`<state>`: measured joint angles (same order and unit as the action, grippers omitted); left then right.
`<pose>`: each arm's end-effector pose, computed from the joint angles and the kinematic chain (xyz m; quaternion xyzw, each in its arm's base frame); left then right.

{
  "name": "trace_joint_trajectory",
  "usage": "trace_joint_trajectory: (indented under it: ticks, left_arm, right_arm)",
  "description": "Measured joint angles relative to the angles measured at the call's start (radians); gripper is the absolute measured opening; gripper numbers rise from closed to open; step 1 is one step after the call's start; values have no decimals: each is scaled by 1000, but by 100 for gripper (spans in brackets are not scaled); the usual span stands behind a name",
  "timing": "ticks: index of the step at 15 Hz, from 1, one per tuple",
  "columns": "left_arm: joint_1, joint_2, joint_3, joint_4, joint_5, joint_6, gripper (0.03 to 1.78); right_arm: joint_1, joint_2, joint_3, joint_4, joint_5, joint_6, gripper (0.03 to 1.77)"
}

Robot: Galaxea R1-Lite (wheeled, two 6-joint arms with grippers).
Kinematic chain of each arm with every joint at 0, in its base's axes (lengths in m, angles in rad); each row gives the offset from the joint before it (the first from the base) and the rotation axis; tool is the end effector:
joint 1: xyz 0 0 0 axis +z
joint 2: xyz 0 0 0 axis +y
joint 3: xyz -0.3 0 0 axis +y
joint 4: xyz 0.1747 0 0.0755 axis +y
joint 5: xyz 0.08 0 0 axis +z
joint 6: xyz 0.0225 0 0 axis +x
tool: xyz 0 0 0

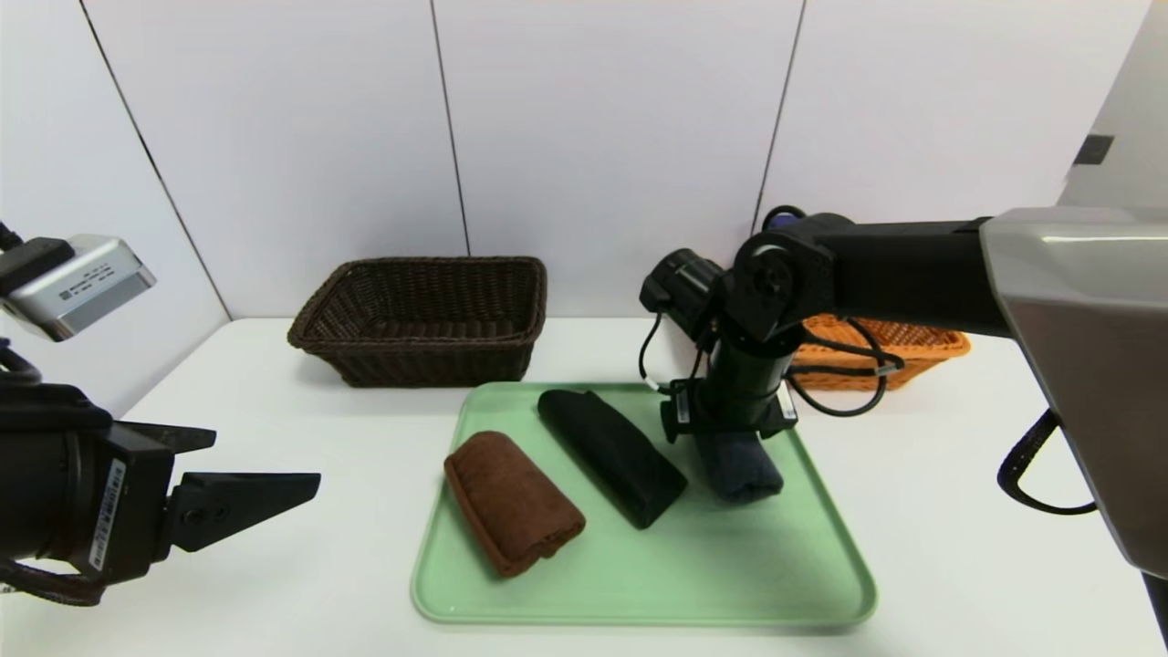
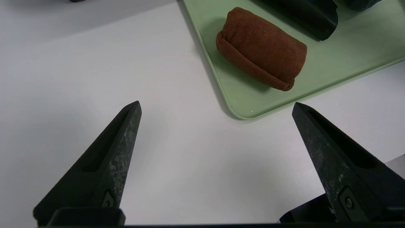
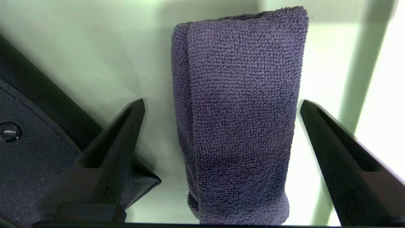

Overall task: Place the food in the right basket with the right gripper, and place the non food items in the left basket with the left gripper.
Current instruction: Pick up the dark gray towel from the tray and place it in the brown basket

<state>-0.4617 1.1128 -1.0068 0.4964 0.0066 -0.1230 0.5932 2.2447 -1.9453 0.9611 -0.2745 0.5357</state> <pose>0.1196 -0.0593 0.2676 0.0115 0.3013 -0.1973 0.9328 0.3412 0.2227 0.1582 -0.0278 0.5496 -0.0179 0.8348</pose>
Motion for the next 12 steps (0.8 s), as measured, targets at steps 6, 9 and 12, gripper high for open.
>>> trace_joint_trajectory:
  ticks: [6, 9, 12]
  left_arm:
    - [0, 4, -1, -1, 1, 0, 169]
    - [0, 9, 0, -1, 1, 0, 169]
    - [0, 9, 1, -1, 1, -2, 169]
  right_arm:
    - [0, 8, 0, -2, -17, -1, 79]
    - [0, 10, 2, 0, -32, -3, 22]
    - [0, -11, 2, 2, -2, -7, 22]
